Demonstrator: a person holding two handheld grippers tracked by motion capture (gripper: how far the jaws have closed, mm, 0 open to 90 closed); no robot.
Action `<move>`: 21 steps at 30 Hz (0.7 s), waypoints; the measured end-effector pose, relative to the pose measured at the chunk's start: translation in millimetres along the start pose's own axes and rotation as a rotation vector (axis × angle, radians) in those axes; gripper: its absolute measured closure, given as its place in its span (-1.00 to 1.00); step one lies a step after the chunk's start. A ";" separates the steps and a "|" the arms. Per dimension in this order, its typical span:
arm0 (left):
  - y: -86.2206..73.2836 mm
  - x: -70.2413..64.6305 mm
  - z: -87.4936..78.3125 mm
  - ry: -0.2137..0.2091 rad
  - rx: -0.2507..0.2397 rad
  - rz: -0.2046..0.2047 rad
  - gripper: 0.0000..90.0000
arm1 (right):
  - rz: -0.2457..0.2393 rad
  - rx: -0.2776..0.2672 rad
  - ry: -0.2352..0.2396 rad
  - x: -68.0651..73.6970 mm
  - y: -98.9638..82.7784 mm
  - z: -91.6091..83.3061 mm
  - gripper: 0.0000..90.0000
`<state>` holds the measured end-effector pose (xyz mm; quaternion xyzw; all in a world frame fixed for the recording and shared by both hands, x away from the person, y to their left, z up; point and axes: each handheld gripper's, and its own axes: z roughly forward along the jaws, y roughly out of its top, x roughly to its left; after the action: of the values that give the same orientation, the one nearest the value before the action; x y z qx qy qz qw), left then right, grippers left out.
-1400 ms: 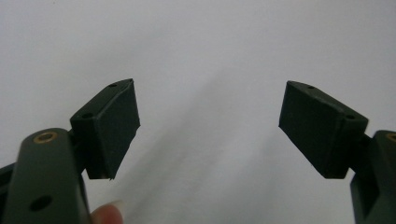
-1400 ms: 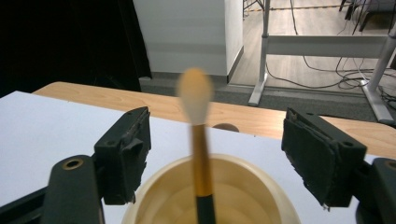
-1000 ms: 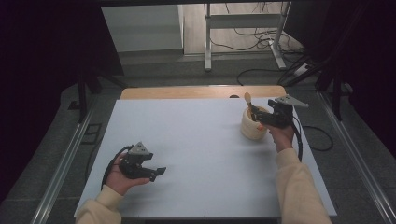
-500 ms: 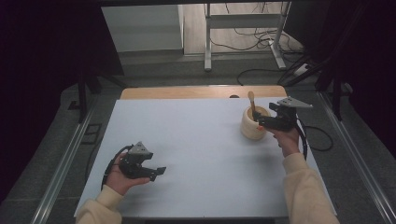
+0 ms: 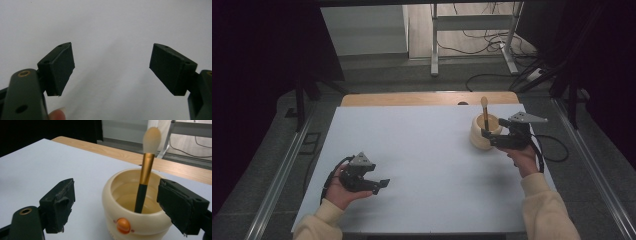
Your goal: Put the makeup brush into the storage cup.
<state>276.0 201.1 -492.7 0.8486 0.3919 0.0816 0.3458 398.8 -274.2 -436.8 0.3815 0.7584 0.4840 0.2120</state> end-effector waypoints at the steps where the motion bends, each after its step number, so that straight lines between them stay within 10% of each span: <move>1: 0.2 -0.1 0.2 0.000 0.002 0.001 -0.54 | -0.003 0.000 0.002 0.8 -0.6 -0.7 -0.65; 21: -2.3 0.9 0.0 -0.013 0.008 -0.004 -0.56 | -0.051 0.080 0.046 13.4 -27.7 -37.5 -0.66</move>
<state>275.2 202.8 -494.3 0.8498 0.3916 0.0737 0.3452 354.2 -291.8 -444.4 0.3589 0.7913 0.4566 0.1913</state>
